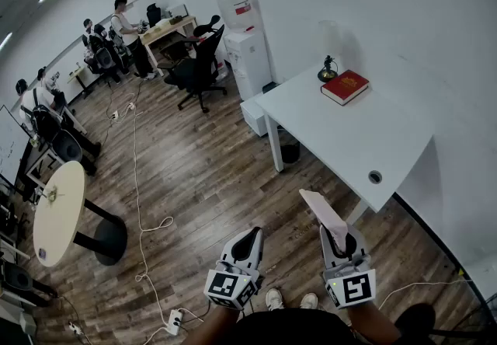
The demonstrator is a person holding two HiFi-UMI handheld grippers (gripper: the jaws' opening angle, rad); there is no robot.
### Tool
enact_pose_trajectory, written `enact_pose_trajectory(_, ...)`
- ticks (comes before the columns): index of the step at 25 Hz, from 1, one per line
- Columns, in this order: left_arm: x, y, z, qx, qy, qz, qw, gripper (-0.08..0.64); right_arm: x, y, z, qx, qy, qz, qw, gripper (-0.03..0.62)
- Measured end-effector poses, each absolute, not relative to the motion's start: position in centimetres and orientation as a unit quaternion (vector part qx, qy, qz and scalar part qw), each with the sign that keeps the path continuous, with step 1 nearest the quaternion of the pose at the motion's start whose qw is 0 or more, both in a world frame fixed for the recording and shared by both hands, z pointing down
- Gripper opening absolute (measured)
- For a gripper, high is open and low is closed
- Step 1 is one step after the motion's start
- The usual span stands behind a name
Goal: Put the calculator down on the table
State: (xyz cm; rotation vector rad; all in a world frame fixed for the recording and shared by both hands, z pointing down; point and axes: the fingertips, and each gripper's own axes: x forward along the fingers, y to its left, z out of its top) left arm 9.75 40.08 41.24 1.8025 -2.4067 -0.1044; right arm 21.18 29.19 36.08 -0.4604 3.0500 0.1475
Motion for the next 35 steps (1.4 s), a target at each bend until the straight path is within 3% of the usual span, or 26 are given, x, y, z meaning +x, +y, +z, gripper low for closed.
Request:
enact_pose_trajectory(19,7.5,41.9,42.2,0.612,-0.787,-0.043,0.072,0.020,18.7,31.5,35.1,-0.153,0.986,0.041,0.049,0.089)
enact_pose_trajectory(35,0.7,42.2,43.3,0.619,-0.781,-0.041,0.071,0.020,13.0,31.2,37.5,-0.183,0.982,0.027,0.031,0.089)
